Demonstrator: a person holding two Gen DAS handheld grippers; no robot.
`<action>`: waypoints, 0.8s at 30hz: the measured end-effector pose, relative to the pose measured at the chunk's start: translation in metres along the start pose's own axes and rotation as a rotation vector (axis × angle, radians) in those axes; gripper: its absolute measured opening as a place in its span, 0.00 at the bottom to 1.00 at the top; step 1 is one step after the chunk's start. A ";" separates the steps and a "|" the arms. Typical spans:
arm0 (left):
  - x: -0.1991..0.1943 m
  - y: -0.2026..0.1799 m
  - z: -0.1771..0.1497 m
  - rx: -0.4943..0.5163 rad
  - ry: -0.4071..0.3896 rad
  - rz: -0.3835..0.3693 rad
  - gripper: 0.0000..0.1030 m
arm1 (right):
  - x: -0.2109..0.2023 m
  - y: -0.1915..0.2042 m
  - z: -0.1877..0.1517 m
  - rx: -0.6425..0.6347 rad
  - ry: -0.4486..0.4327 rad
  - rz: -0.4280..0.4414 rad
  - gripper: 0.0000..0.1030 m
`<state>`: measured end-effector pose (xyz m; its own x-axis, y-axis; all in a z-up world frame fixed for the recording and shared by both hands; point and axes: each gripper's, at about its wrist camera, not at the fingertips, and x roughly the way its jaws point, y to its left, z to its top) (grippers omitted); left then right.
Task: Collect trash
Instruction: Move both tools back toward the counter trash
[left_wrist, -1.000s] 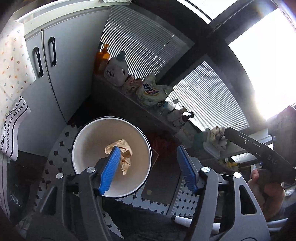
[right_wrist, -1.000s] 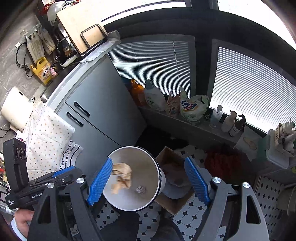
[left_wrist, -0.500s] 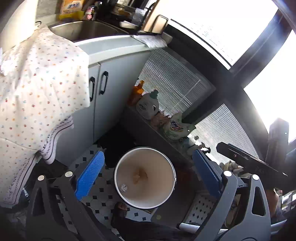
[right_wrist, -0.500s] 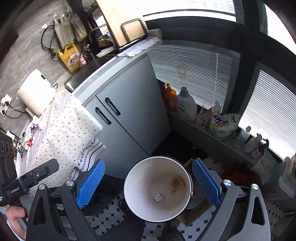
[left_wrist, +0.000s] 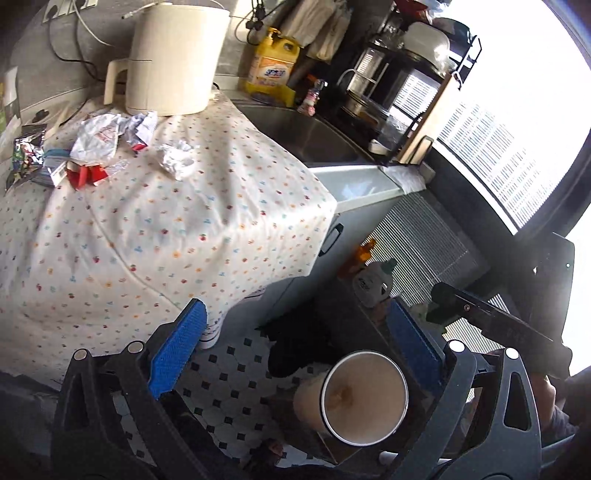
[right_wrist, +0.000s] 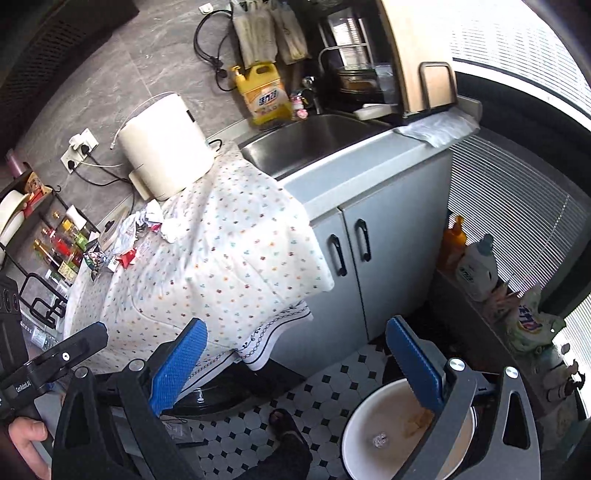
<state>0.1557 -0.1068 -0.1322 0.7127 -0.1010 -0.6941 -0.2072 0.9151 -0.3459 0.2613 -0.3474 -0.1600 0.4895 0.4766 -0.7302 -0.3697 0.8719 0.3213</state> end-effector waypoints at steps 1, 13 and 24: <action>-0.005 0.010 0.003 -0.018 -0.016 0.014 0.94 | 0.005 0.010 0.004 -0.019 0.005 0.015 0.92; -0.066 0.118 0.027 -0.177 -0.168 0.181 0.94 | 0.061 0.128 0.045 -0.180 0.019 0.159 0.92; -0.095 0.208 0.056 -0.250 -0.255 0.272 0.94 | 0.119 0.227 0.069 -0.288 0.071 0.242 0.86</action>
<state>0.0821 0.1147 -0.1026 0.7458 0.2590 -0.6138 -0.5436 0.7692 -0.3359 0.2907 -0.0847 -0.1324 0.3086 0.6474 -0.6969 -0.6800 0.6625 0.3143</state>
